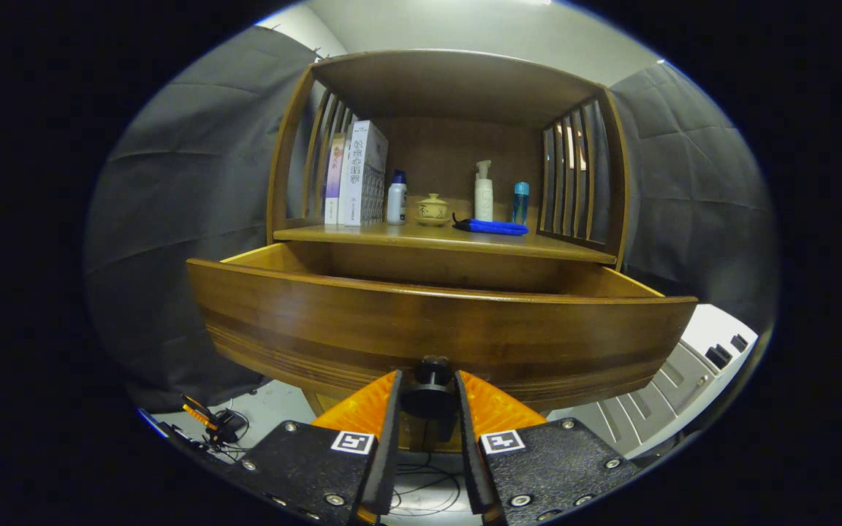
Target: Pull open the drawer, take out the items inside it, and place them on the countertop above the cabinet.
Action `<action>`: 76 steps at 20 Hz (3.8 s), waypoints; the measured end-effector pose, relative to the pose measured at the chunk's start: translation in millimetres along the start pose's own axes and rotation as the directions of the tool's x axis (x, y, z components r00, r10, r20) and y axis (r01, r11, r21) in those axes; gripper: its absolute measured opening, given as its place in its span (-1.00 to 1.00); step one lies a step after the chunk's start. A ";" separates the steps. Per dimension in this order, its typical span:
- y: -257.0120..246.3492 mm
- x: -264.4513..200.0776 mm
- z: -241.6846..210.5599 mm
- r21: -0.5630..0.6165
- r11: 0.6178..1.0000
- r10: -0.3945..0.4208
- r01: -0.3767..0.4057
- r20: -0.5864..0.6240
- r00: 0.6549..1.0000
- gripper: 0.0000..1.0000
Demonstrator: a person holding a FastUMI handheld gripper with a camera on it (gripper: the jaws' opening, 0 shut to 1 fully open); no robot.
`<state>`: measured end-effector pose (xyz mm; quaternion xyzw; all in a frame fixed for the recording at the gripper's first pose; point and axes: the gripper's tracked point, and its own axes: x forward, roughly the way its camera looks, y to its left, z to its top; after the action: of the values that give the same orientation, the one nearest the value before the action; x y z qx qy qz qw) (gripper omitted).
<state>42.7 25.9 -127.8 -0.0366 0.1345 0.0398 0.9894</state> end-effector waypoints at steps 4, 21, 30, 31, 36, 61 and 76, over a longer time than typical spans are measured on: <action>-0.2 -2.3 0.5 0.033 0.999 -0.005 0.004 0.012 1.000 -0.20; 1.2 -5.7 128.7 0.035 0.998 -0.064 0.058 0.190 0.980 0.86; -0.6 62.8 122.2 0.076 0.990 -0.115 0.122 -0.100 0.988 0.87; -1.7 70.5 117.9 0.069 0.989 -0.121 0.132 -0.141 0.983 0.87; -5.4 103.1 84.3 0.035 0.988 -0.131 0.153 -0.356 0.925 0.87; -8.1 123.2 38.3 0.130 0.984 -0.040 0.123 -0.507 0.861 -0.62; -4.6 97.0 125.4 0.080 0.991 -0.088 0.112 -0.258 0.962 -0.63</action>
<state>169.4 38.5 -33.2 -0.0017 0.2597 -0.0214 0.9655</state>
